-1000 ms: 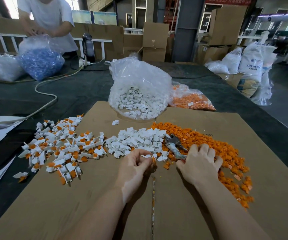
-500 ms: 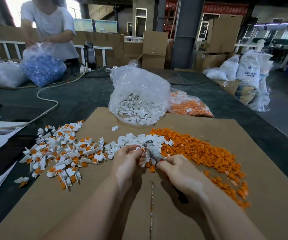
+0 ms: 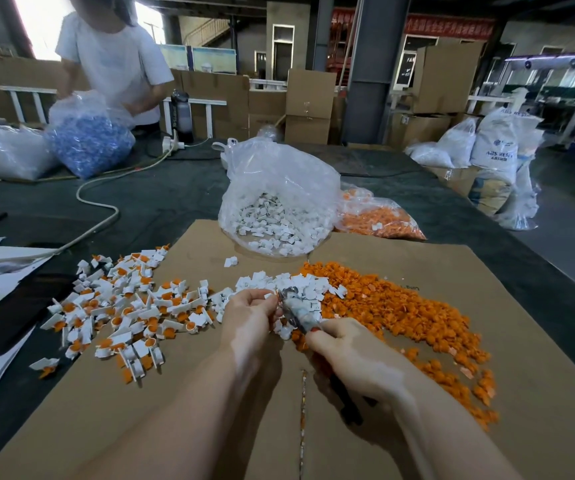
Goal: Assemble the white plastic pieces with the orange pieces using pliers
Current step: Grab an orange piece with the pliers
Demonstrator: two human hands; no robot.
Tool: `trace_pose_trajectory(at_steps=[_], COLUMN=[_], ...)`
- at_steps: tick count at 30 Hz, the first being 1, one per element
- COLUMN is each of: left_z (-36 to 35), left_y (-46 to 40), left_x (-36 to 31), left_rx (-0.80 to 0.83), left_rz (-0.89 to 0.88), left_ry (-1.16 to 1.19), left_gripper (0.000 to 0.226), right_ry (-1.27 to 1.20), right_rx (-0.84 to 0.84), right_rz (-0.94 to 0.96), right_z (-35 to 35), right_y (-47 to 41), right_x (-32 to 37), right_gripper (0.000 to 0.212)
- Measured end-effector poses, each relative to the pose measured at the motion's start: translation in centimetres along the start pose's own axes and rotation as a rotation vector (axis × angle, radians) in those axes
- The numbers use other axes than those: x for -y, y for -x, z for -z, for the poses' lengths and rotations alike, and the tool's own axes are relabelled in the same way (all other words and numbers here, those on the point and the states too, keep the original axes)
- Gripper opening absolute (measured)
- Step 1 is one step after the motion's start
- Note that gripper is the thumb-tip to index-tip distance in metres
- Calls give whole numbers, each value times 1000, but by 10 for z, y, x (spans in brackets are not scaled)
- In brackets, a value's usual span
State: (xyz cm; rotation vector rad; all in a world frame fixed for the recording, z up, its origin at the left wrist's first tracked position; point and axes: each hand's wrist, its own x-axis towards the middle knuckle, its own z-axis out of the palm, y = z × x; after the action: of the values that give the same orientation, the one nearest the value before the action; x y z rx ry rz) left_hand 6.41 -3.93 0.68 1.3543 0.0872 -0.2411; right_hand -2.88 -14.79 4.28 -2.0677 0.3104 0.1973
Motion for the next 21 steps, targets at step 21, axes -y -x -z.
trace_pose_trajectory(at_steps=[21], left_z=[10], left_y=[19], left_x=[22], left_rx=[78], left_rz=[-191], left_ry=[-272], left_gripper=[12], right_ry=[709], right_rx=[-634], right_rz=[34], right_z=[3], right_y=[-14], right_x=[-39], right_gripper=[47])
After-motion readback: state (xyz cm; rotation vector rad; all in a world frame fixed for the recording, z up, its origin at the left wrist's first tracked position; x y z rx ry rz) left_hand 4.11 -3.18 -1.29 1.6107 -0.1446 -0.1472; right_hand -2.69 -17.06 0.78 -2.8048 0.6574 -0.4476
